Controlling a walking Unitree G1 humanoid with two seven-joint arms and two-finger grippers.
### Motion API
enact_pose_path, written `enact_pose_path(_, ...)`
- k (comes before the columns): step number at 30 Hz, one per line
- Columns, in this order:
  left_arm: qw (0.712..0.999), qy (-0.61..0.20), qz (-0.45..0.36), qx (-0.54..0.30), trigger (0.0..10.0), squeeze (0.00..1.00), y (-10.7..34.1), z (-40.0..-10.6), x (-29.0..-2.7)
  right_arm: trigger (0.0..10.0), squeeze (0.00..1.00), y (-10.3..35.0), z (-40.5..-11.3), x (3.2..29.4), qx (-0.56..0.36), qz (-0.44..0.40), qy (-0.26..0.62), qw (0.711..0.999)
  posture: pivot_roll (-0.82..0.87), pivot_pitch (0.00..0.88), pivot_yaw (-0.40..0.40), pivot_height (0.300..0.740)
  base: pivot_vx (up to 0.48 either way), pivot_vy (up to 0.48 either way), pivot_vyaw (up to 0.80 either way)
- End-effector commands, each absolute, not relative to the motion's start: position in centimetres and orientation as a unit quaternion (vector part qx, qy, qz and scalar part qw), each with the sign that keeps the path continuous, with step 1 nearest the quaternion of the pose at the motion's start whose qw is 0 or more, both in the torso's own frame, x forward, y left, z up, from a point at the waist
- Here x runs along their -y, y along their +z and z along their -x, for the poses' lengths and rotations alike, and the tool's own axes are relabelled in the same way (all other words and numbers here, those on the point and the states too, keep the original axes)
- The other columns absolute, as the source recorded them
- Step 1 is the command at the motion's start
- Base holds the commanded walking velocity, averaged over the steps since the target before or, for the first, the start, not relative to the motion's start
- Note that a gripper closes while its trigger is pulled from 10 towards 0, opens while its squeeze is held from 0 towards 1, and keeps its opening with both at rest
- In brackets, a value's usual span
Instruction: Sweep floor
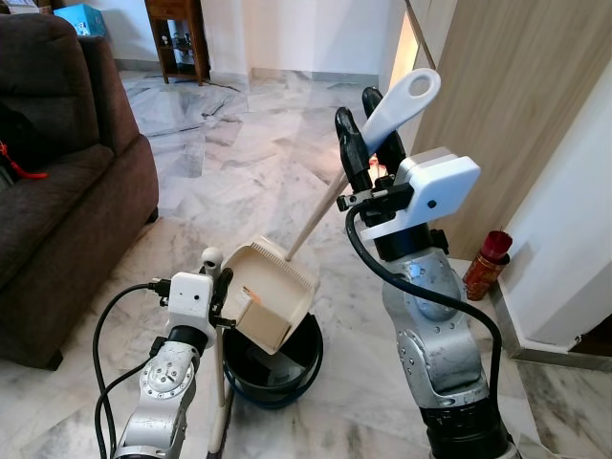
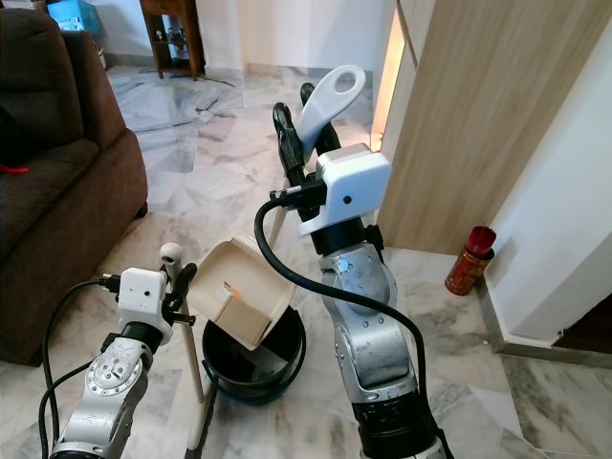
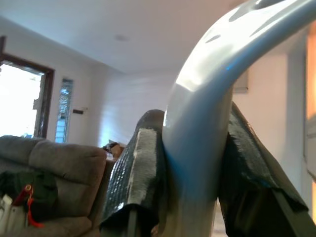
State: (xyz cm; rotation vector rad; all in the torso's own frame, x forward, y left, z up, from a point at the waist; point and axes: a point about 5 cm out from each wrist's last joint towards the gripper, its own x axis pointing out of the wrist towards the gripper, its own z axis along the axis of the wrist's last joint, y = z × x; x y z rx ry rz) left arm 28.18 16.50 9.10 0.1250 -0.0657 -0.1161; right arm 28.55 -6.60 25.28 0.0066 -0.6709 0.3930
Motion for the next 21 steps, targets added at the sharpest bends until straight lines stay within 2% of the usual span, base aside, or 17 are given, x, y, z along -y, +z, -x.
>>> enact_pose_path(1,0.994,-0.066,-0.057,0.061,10.0,0.0,10.2,-28.5,-16.1,10.0,0.0,27.6,-27.5,6.5,0.392,0.02,0.194,0.899,0.05,0.0,-0.022,0.74,0.0,0.0,0.0)
enact_pose_path(14,0.994,-0.066,-0.056,0.061,10.0,0.0,10.2,-28.5,-16.0,10.0,0.0,27.2,-28.1,7.4,0.38,0.037,0.163,0.91,0.05,0.0,-0.024,0.74,0.0,0.0,0.0)
enact_pose_path(18,0.994,-0.067,-0.056,0.06,10.0,0.0,10.2,-28.4,-16.1,10.0,0.0,26.9,-29.0,10.5,0.379,0.135,0.064,0.913,0.04,0.0,-0.023,0.74,0.0,0.0,0.0)
enact_pose_path(21,0.994,-0.068,-0.055,0.059,10.0,0.0,10.1,-28.4,-16.0,10.0,0.0,26.7,-29.6,13.1,0.366,0.165,0.001,0.916,0.04,0.0,-0.022,0.74,0.0,0.0,0.0)
